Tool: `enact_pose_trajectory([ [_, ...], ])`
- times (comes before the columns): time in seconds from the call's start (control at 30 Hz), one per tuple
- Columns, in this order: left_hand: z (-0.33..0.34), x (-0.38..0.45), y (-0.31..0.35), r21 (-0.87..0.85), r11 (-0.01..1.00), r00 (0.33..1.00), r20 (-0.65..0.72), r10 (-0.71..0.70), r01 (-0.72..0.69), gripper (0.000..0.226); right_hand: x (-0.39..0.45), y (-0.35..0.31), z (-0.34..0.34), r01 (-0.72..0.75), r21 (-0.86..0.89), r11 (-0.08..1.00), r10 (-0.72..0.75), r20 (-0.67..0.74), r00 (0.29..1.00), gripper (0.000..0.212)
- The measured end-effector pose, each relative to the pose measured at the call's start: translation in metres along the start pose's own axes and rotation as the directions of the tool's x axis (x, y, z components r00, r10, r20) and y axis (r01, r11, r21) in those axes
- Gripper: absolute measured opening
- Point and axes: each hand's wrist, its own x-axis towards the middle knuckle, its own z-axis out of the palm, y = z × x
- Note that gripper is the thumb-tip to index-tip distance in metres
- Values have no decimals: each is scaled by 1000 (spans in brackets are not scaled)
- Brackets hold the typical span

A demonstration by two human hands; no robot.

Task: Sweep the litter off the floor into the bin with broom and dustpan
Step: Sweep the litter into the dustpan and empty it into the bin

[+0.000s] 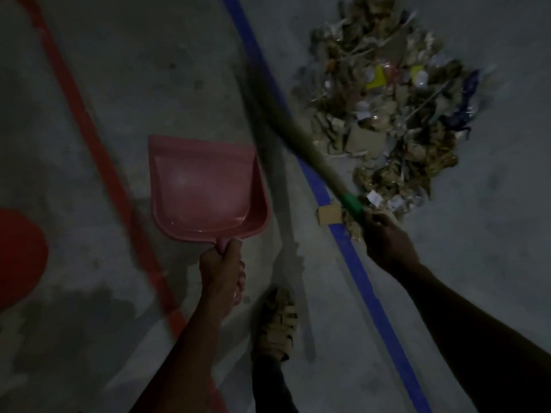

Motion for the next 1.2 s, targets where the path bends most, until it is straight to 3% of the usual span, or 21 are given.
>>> enact_pose_trajectory([
  [0.1,27,-2,7,63,998,1000,25,4,-6,26,-12,17,2,-89,-38,995,92,79,993,60],
  [0.3,64,-5,8,168,985,997,71,19,-31,37,-40,34,-1,-354,-9,935,346,-193,918,61],
  [0.47,74,-11,5,262,963,992,123,26,-58,37,-88,37,16,-315,102,944,329,-202,922,69],
  [0.57,71,-15,7,310,949,992,127,24,-63,38,-126,28,33,-307,175,936,334,-157,929,70],
  [0.67,63,-20,10,377,921,987,157,42,-99,37,-161,16,55,-397,163,903,403,0,915,65],
  [0.77,51,-22,10,420,897,981,184,62,-135,38,-187,5,72,-562,164,811,562,49,825,59],
  [0.9,34,-17,4,444,879,975,204,90,-175,38,-179,-5,66,-697,132,705,706,-42,707,57],
  [1.03,24,-16,-4,470,865,973,216,81,-176,40,-160,-8,53,-708,151,690,723,-211,658,66],
  [1.2,18,-25,-14,495,854,971,233,46,-159,38,-170,-25,58,-685,210,697,711,-320,626,70],
])
